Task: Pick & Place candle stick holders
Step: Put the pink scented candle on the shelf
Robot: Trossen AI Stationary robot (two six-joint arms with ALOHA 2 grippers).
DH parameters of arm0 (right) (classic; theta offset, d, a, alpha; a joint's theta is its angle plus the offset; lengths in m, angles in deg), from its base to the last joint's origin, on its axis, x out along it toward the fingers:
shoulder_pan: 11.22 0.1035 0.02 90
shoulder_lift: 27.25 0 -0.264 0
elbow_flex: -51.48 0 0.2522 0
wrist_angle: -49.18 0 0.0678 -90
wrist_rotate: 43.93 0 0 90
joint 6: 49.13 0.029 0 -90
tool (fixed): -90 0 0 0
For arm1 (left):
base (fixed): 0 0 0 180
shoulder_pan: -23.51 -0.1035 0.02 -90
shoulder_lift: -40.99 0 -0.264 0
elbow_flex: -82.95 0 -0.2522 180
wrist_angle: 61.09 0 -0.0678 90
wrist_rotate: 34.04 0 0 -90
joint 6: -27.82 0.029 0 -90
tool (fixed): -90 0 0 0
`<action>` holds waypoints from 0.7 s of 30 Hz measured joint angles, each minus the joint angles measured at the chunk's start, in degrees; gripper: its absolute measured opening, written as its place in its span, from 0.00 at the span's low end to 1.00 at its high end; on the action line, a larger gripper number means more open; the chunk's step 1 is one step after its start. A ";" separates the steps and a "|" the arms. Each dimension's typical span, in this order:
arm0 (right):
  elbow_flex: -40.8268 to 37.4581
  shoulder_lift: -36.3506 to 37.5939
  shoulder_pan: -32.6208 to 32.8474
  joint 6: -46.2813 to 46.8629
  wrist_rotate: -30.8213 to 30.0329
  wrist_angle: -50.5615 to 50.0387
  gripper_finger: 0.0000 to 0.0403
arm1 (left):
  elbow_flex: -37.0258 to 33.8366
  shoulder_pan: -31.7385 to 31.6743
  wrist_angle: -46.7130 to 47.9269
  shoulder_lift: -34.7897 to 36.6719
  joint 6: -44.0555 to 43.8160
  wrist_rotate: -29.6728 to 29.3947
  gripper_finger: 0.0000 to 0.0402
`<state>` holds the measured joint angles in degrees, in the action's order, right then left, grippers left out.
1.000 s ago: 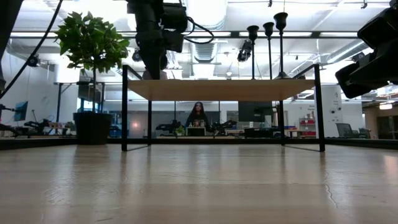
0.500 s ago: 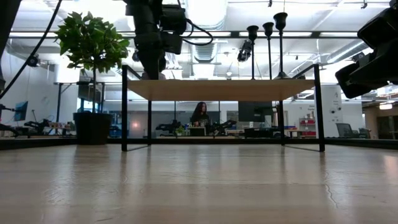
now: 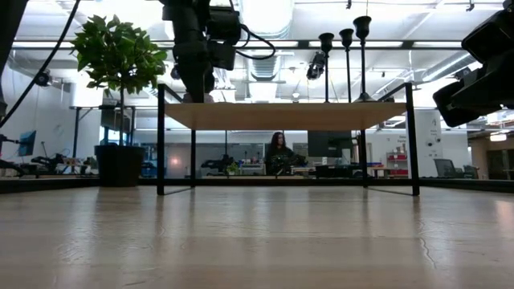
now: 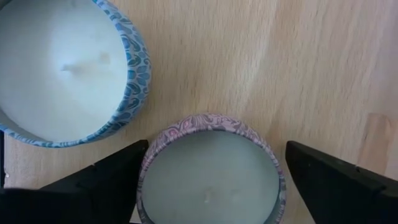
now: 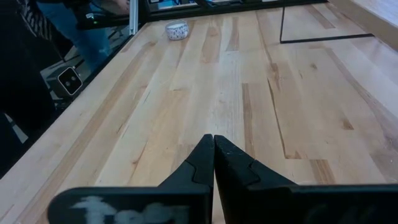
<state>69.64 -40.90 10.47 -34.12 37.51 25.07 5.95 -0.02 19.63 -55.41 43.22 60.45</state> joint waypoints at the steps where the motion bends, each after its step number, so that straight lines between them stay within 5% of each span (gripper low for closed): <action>1: 0.00 0.00 0.00 0.00 0.00 0.00 0.02 | 0.00 0.00 -0.01 0.00 0.00 0.02 0.94; 21: 0.00 0.00 0.00 0.00 0.01 0.00 0.02 | 2.03 0.01 2.31 -0.11 0.04 -2.08 0.94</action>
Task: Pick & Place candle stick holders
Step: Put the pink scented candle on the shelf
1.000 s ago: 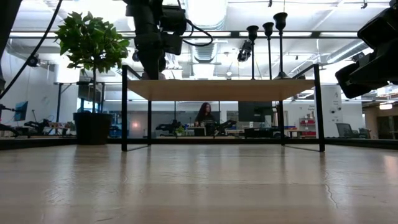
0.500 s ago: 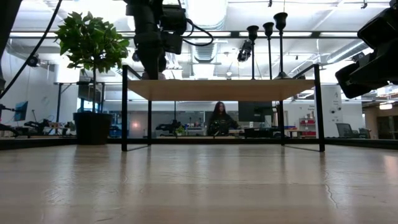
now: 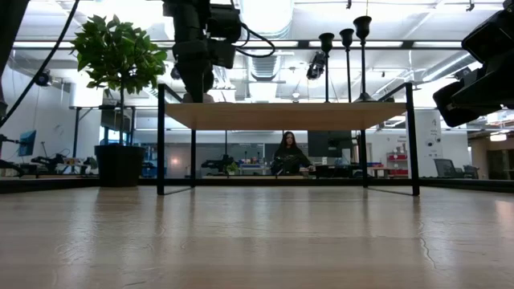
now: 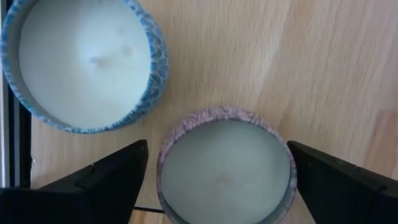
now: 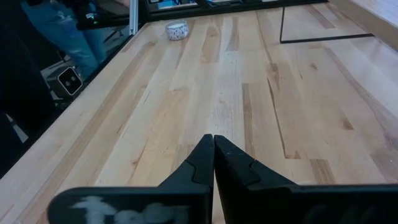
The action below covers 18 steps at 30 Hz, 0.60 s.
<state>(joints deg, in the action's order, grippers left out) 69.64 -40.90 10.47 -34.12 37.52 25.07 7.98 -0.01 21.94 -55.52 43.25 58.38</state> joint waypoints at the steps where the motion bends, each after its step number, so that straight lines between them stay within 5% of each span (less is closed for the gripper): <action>1: 0.00 0.00 0.02 0.00 0.00 0.00 0.02 | 0.00 0.03 -0.01 0.00 -0.06 0.00 0.94; 18: 0.00 0.00 0.00 0.00 -0.01 0.01 0.02 | 5.35 0.12 4.82 0.02 -0.32 -1.05 0.94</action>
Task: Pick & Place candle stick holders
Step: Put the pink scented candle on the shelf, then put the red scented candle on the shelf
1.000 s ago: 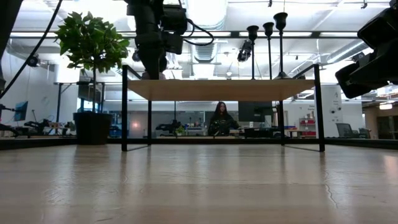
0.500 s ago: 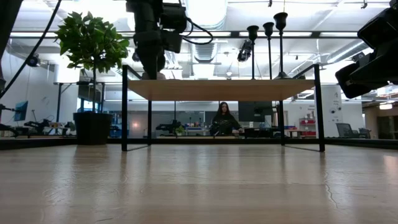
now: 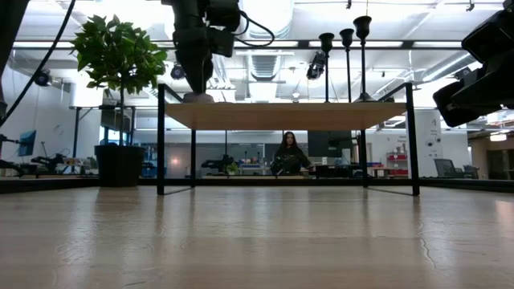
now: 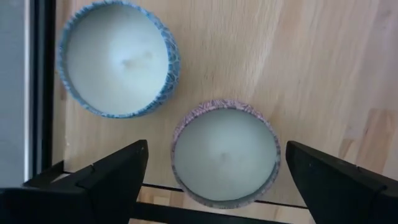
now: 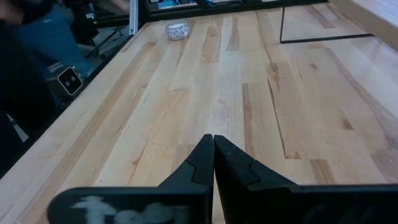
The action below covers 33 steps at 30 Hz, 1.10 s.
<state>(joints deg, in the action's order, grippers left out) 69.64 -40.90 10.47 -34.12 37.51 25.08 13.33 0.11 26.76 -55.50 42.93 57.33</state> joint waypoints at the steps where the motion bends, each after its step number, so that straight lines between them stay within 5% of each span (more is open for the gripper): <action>1: 0.00 0.00 0.02 0.00 0.00 -0.01 0.02 | 0.49 0.00 0.28 0.01 -0.01 0.00 0.94; 22: 0.00 0.00 0.00 0.00 0.00 0.00 0.02 | 15.01 6.03 15.57 0.11 -7.08 -5.74 0.94; 33: 0.00 0.00 0.01 0.00 0.00 -0.01 0.02 | 2.75 18.44 15.59 6.55 -25.96 -9.78 0.94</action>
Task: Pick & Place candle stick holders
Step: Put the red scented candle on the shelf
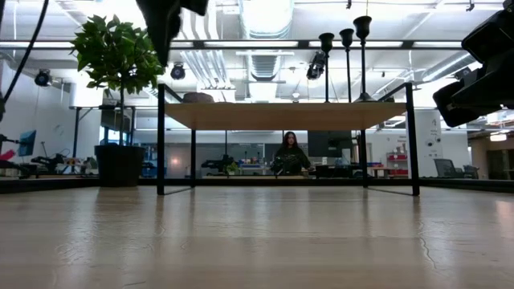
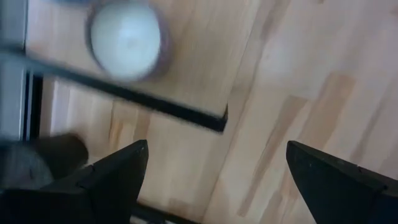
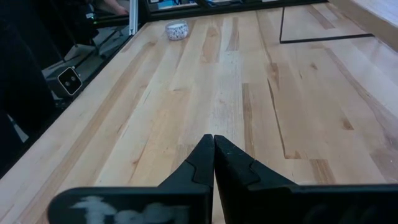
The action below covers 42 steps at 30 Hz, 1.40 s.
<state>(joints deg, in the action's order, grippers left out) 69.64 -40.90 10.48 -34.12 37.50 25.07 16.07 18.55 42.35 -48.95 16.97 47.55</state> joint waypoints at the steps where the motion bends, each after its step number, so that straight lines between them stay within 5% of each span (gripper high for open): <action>1: 0.00 0.00 -0.01 0.00 -0.01 0.00 0.02 | -1.82 1.37 -0.11 0.60 -3.01 -1.73 0.94; 7: 0.00 0.00 0.01 0.00 0.01 0.00 0.02 | -13.65 6.78 -6.14 6.04 -15.20 -5.50 0.94; 26: 0.00 0.00 -0.01 0.00 0.01 0.00 0.02 | -42.26 9.57 -21.50 26.84 -34.95 8.65 0.99; 33: 0.00 0.00 -0.01 0.00 0.01 0.00 0.02 | -47.50 14.48 -26.73 31.43 -47.31 9.00 1.00; 42: 0.00 0.00 -0.01 0.00 0.00 0.01 0.02 | -49.96 19.77 -28.90 28.69 -56.28 5.58 1.00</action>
<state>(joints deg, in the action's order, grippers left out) 69.64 -40.90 10.47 -34.12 37.51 25.08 -33.88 38.31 13.45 -20.25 -39.31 53.13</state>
